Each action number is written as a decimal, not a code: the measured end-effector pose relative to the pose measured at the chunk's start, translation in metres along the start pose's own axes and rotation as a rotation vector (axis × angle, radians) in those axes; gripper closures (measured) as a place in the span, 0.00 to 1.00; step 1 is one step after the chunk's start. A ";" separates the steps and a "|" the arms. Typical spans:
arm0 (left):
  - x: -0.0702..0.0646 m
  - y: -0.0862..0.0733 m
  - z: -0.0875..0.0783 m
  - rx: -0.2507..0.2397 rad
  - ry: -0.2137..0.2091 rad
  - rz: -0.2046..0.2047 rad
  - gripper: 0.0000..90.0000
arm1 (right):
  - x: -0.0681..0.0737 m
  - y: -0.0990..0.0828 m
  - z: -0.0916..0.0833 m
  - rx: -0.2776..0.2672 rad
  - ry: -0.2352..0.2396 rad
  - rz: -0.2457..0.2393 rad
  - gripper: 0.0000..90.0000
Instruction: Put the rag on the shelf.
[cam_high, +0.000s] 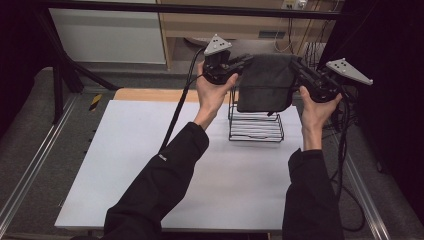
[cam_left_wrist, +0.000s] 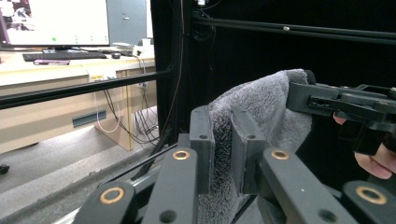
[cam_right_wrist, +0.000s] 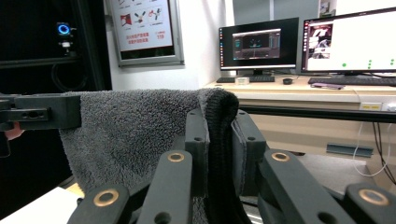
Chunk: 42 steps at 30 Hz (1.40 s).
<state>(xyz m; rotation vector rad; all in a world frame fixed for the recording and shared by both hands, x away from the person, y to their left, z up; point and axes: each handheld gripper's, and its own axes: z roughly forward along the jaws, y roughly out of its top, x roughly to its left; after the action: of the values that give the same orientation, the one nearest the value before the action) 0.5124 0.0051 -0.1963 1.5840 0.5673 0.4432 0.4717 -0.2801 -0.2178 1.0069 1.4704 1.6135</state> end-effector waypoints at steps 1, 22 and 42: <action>0.000 0.000 -0.001 0.005 -0.005 0.003 0.89 | 0.000 0.000 -0.002 0.004 0.005 -0.001 0.88; -0.021 -0.016 -0.020 0.125 -0.072 0.036 0.87 | 0.002 -0.011 -0.026 0.104 0.074 -0.012 0.87; -0.008 -0.002 -0.037 0.206 -0.061 -0.057 0.94 | -0.003 -0.032 -0.038 0.137 0.127 -0.043 0.84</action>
<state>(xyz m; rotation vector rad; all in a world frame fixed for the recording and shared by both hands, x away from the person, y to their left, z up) 0.4842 0.0296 -0.1942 1.7667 0.6257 0.3001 0.4388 -0.2961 -0.2518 0.9558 1.6963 1.5886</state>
